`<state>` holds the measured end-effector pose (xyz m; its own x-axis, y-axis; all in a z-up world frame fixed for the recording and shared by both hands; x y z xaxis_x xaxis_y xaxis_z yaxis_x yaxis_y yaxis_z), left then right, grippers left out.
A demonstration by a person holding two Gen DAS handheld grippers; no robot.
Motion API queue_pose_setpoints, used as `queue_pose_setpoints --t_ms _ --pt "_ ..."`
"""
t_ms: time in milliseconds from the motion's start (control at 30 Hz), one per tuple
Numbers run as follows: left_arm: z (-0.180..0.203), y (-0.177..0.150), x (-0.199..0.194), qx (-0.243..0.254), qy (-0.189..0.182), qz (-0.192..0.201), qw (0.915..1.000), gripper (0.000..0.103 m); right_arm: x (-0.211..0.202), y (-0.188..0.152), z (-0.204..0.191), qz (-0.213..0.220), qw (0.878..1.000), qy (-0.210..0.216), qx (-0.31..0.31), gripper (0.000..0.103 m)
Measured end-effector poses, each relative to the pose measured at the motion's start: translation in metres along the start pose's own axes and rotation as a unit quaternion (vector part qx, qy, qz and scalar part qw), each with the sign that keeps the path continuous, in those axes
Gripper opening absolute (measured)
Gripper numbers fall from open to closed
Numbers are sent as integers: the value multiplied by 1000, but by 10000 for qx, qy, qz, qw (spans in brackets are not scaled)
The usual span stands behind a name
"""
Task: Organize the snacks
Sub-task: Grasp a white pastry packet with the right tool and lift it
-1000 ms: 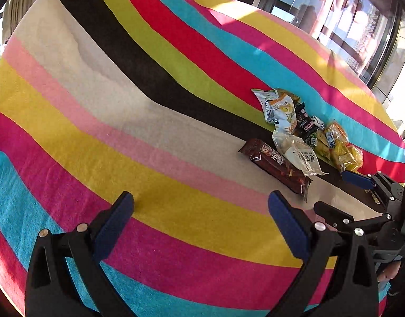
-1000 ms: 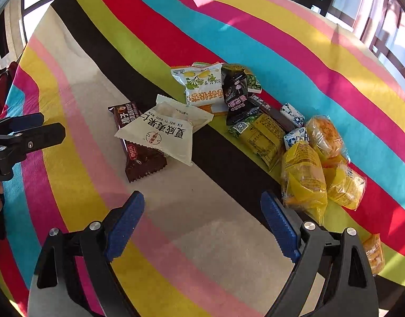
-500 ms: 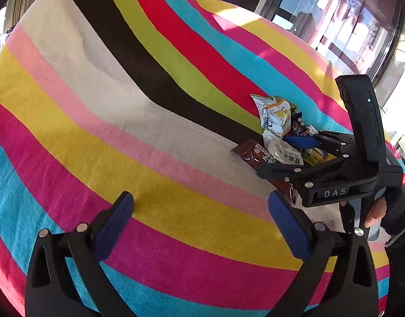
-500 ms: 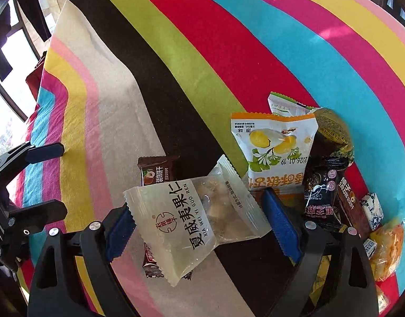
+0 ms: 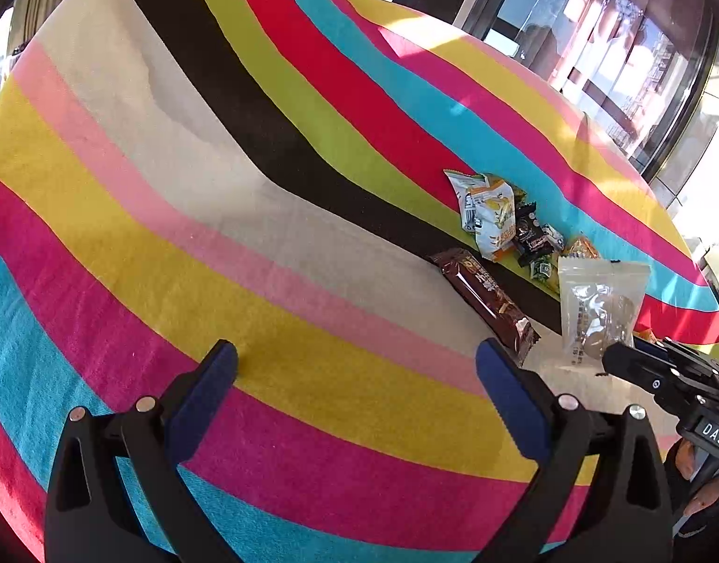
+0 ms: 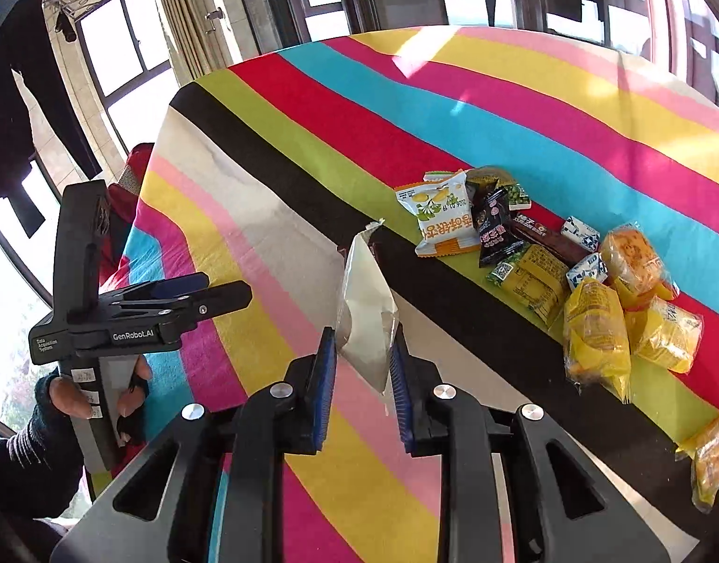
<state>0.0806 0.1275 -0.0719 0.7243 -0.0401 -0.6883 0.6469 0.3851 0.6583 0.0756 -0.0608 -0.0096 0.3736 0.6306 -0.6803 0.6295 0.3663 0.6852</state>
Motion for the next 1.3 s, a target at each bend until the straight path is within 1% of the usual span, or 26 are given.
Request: queue_pose_setpoints --t_ms 67,100,133,200,233,267,300,333,367,400,467,533,567,667,733,767,833,900,967,1000,1033,1067,1100,1167,1233,1300 --pt "0 0 -1 -9 -4 3 10000 101 -18 -19 6 -37 9963 327 795 22" --pt "0 0 -1 -13 -5 4 10000 101 -23 -33 9 -89 9934 352 1091 23" --pt "0 0 -1 -11 -3 4 10000 101 -29 -47 15 -153 9918 160 1260 23" --pt "0 0 -1 -9 0 3 10000 101 -43 -68 28 -169 9921 -523 1130 33" --pt "0 0 -1 -12 -2 4 10000 101 -48 -75 34 -163 9905 -909 1020 40" --pt "0 0 -1 -12 0 4 10000 101 -56 -82 41 -135 9876 -1250 944 66" --pt "0 0 -1 -12 1 4 10000 101 -65 -84 46 -33 9860 -1396 908 79" --pt "0 0 -1 -12 1 4 10000 101 -76 -84 48 149 9862 -1418 841 89" --pt "0 0 -1 -13 -1 4 10000 101 -86 -83 49 289 9871 -1416 688 88" --pt "0 0 -1 -13 -2 5 10000 101 -92 -81 47 320 9882 -1425 460 88" --pt "0 0 0 -9 5 3 10000 101 -88 -73 46 189 9892 -1432 -260 88" --pt "0 0 -1 -8 23 1 10000 101 -76 -69 39 -59 9889 -1111 -983 88" --pt "0 0 -1 -7 30 0 10000 101 -68 -67 39 -231 9844 -1021 -1418 88" --pt "0 0 -1 -9 41 -1 10000 101 -42 -63 40 -729 9607 -909 -2518 88" --pt "0 0 -1 -9 41 0 10000 101 -26 -57 41 -1054 9482 -584 -2939 88" --pt "0 0 -1 -8 43 -1 10000 101 -19 -55 44 -1213 9450 -401 -3010 88" --pt "0 0 -1 -6 47 -2 10000 101 -2 -51 54 -1544 9402 -270 -3025 88" --pt "0 0 -1 -3 52 -3 10000 101 13 -51 68 -1837 9411 -84 -2838 89" --pt "1 0 -1 0 58 -7 10000 101 21 -50 77 -1957 9506 248 -2398 91" --pt "1 0 -1 2 61 -9 10000 101 22 -49 79 -1875 9551 341 -2271 88" --pt "1 0 -1 3 65 -10 10000 101 23 -47 80 -1763 9579 313 -2243 86" --pt "1 0 -1 3 70 -10 10000 101 22 -47 81 -1647 9625 258 -2138 80" --pt "1 0 -1 4 71 -9 10000 101 21 -46 83 -1533 9679 176 -1984 71" --pt "1 0 -1 0 67 -8 10000 101 14 -50 85 -1311 9764 -34 -1719 63" --pt "1 0 -1 -5 65 -5 10000 101 7 -58 83 -1093 9833 -189 -1441 61" --pt "1 0 -1 -10 60 -4 10000 101 -2 -65 79 -843 9894 -476 -1086 53"
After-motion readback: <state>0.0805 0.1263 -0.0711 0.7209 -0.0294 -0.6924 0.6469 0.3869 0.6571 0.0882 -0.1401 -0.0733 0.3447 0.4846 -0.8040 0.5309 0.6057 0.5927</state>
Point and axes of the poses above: each gripper's, at about its wrist camera, not at the fingertips, and x roughly the way its jaws point, z to its right, y to its top, the point moved 9 cm from there along x, roughly the way its jaws point, and after that the axes turned 2 degrees about z, right-handed, at the moved point
